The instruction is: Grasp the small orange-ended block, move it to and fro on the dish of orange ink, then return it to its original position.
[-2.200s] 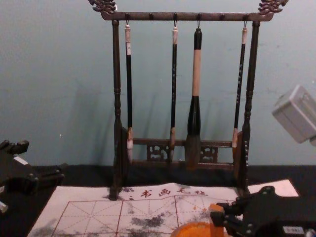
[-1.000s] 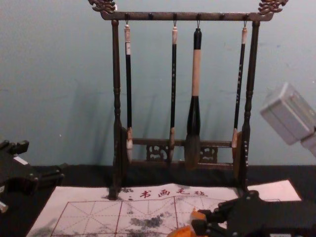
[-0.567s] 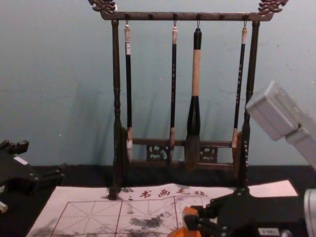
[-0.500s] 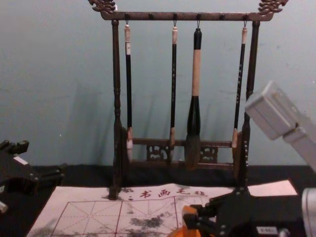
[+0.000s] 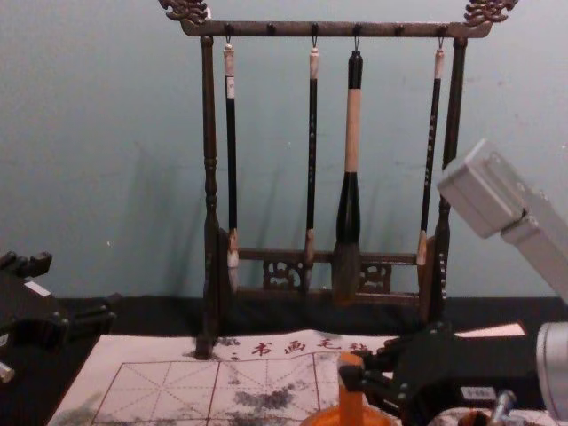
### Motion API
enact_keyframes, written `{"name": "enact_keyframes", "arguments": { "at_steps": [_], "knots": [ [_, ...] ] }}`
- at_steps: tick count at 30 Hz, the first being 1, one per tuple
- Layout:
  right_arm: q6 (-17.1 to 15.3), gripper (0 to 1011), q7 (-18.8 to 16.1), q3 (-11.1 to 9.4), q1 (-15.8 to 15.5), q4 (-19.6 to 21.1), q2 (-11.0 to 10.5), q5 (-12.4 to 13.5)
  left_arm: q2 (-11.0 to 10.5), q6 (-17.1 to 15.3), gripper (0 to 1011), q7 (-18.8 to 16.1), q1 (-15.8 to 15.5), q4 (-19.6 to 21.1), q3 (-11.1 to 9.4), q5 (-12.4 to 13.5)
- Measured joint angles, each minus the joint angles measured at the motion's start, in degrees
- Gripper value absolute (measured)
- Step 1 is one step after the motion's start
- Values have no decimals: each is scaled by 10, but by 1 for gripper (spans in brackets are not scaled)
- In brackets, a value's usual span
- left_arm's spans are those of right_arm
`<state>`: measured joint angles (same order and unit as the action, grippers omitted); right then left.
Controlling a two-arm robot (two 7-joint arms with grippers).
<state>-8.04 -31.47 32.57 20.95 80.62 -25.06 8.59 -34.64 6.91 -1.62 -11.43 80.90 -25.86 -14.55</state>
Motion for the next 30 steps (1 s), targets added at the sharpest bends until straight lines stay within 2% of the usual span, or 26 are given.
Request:
{"name": "enact_keyframes", "arguments": {
  "at_steps": [14, 30],
  "knots": [
    [-15, 83, 3, -10, -13, 17, -15, -3, 0, 0, 1001, 0, 0, 0, 0, 0],
    [-37, 83, -3, -20, -55, 83, -55, 5, 0, 0, 1001, 0, 0, 0, 0, 0]
  ]
}}
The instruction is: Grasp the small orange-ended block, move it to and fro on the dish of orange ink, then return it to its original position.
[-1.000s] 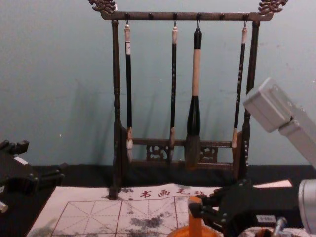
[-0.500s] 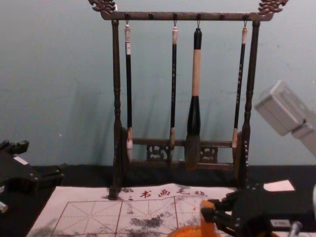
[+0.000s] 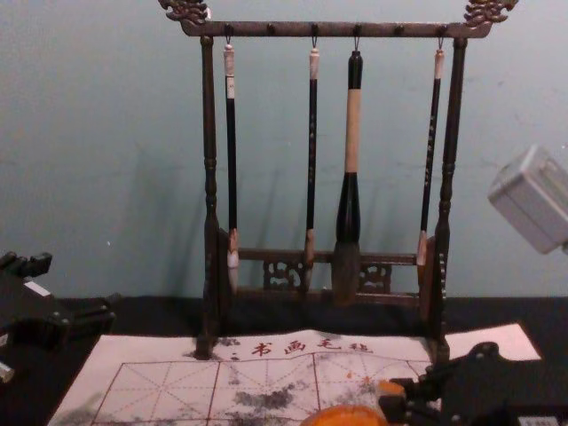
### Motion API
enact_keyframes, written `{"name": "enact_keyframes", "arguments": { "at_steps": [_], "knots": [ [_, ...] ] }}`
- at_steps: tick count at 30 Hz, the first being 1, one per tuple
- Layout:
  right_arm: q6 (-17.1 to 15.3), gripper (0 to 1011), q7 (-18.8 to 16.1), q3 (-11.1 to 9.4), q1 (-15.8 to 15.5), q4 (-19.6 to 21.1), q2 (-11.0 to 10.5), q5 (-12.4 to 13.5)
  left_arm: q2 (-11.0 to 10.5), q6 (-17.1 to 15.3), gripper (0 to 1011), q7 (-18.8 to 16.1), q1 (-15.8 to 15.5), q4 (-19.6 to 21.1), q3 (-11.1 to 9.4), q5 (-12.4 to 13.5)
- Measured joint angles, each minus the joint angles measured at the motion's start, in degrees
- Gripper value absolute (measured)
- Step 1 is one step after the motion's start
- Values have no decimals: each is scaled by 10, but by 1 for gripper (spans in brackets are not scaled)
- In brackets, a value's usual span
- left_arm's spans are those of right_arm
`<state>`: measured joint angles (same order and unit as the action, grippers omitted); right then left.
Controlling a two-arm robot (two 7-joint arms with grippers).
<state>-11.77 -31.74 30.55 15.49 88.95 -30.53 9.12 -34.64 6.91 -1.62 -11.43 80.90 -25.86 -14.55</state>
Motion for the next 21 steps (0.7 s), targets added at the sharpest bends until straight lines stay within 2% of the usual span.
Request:
{"name": "enact_keyframes", "arguments": {
  "at_steps": [8, 21],
  "knots": [
    [-6, 83, -5, 4, -7, 16, -5, 3, 0, 0, 1001, 0, 0, 0, 0, 0],
    [-6, 83, -9, 20, 6, 10, 10, 2, 0, 0, 1001, 0, 0, 0, 0, 0]
  ]
}}
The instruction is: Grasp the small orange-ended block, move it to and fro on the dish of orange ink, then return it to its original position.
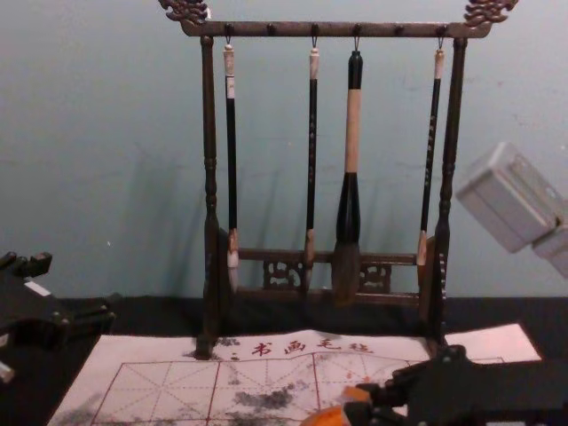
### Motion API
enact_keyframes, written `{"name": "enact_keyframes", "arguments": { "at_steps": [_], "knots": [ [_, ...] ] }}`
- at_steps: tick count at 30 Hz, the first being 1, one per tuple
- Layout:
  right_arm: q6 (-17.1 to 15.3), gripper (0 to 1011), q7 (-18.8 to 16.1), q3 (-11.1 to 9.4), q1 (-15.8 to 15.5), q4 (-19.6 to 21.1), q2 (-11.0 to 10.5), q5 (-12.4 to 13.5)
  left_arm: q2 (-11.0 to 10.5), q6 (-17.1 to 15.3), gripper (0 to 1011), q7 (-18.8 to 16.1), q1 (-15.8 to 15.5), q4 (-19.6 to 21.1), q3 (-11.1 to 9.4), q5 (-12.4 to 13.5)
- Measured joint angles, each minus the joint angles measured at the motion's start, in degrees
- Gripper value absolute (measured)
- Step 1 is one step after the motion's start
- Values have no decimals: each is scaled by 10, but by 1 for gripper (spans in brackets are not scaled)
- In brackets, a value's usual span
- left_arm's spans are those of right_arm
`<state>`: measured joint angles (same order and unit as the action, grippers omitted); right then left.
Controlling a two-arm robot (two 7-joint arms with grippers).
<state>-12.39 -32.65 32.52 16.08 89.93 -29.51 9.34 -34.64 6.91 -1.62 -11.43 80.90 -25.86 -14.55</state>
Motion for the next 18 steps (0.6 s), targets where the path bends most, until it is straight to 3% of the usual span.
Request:
{"name": "enact_keyframes", "arguments": {
  "at_steps": [18],
  "knots": [
    [1, 83, 8, 13, 29, -41, 30, -10, 0, 0, 1001, 0, 0, 0, 0, 0]
  ]
}}
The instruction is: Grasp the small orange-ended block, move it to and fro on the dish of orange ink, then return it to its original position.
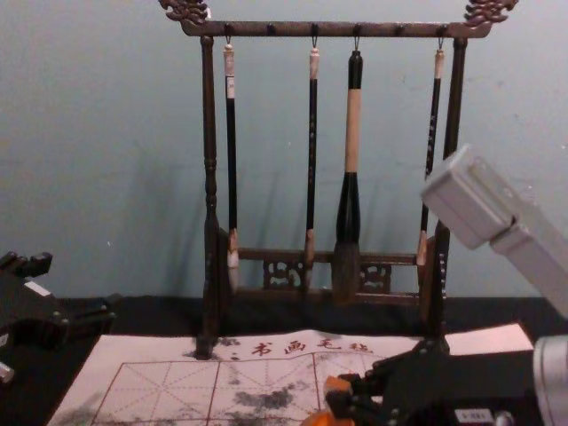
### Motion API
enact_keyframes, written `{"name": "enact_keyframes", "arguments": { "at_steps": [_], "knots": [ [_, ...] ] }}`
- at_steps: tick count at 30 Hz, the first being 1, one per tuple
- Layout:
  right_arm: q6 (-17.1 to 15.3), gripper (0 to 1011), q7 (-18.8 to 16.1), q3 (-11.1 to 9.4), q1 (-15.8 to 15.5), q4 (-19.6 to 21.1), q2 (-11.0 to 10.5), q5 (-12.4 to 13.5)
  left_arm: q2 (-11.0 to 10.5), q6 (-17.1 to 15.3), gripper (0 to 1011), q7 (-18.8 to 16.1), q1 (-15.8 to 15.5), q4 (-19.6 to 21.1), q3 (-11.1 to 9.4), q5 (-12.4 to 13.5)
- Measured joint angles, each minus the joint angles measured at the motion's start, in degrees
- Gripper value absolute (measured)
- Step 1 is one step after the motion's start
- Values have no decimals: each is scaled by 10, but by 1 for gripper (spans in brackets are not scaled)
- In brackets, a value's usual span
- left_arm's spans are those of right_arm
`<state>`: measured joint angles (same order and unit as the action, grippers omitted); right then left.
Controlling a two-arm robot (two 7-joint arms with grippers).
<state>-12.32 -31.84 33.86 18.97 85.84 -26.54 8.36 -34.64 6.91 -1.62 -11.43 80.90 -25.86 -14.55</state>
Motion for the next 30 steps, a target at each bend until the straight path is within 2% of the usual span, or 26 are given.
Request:
{"name": "enact_keyframes", "arguments": {
  "at_steps": [8, 16, 30],
  "knots": [
    [-1, 83, 10, -5, 12, -20, 13, -4, 0, 0, 1001, 0, 0, 0, 0, 0],
    [-6, 83, 14, -13, 16, -28, 14, -6, 0, 0, 1001, 0, 0, 0, 0, 0],
    [-14, 83, 6, -32, -8, 4, -14, 8, 0, 0, 1001, 0, 0, 0, 0, 0]
  ]
}}
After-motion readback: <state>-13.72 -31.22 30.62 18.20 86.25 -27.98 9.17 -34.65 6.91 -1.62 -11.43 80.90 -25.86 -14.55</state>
